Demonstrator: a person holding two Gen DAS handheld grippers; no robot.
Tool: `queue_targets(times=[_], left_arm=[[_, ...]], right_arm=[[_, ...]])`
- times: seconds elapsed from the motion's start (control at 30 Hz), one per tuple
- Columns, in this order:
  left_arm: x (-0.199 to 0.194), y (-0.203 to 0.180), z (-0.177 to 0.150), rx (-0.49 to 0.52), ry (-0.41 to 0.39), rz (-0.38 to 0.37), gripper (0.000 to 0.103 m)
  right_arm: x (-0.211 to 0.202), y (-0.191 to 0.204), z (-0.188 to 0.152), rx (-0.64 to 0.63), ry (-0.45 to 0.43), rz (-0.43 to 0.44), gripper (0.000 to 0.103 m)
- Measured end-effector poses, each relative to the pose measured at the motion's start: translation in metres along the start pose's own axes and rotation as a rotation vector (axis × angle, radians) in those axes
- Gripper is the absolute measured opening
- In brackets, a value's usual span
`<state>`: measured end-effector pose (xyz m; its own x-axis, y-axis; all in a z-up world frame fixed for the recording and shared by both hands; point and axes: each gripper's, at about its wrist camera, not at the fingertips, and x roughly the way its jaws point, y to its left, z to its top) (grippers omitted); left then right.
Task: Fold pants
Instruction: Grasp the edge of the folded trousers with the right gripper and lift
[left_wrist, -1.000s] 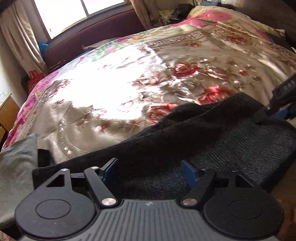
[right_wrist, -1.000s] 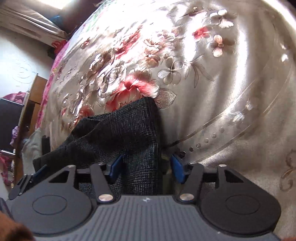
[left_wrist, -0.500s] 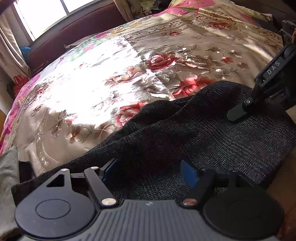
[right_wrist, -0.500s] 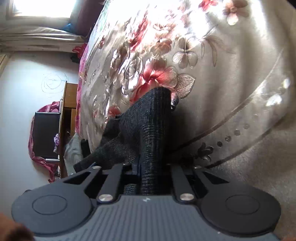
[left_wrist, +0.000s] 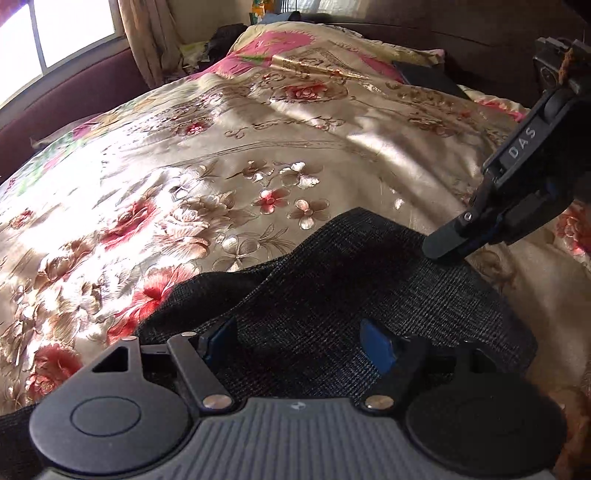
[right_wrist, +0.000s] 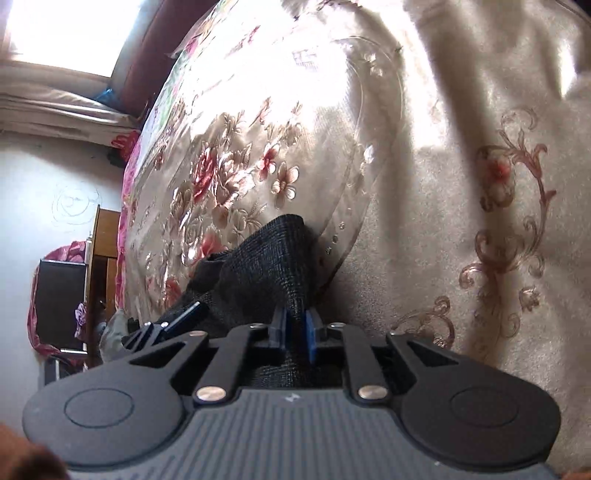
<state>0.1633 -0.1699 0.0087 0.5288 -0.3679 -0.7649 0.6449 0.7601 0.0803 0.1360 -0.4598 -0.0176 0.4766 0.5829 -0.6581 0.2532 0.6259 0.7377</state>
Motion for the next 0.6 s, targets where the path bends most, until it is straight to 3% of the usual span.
queue_targets(times=[0.07,0.2,0.33,0.47,0.6], left_arm=[[-0.004,0.003,-0.002,0.014,0.011,0.010,0.087],[-0.017,0.018,-0.015,0.036,0.046,0.061,0.087],[-0.025,0.033,-0.031,0.048,0.092,0.136,0.087],[-0.031,0.047,-0.046,0.006,0.099,0.159,0.090],[-0.025,0.051,-0.052,-0.042,0.067,0.152,0.092]], right_arm=[[0.013,-0.007,-0.001,0.009,0.039,0.021,0.033],[0.040,-0.016,-0.007,0.067,0.082,0.138,0.033],[0.050,-0.004,-0.015,0.089,0.066,0.127,0.015],[0.027,0.007,-0.018,0.163,0.021,0.139,0.012],[0.022,0.052,-0.019,0.151,0.019,0.117,0.012]])
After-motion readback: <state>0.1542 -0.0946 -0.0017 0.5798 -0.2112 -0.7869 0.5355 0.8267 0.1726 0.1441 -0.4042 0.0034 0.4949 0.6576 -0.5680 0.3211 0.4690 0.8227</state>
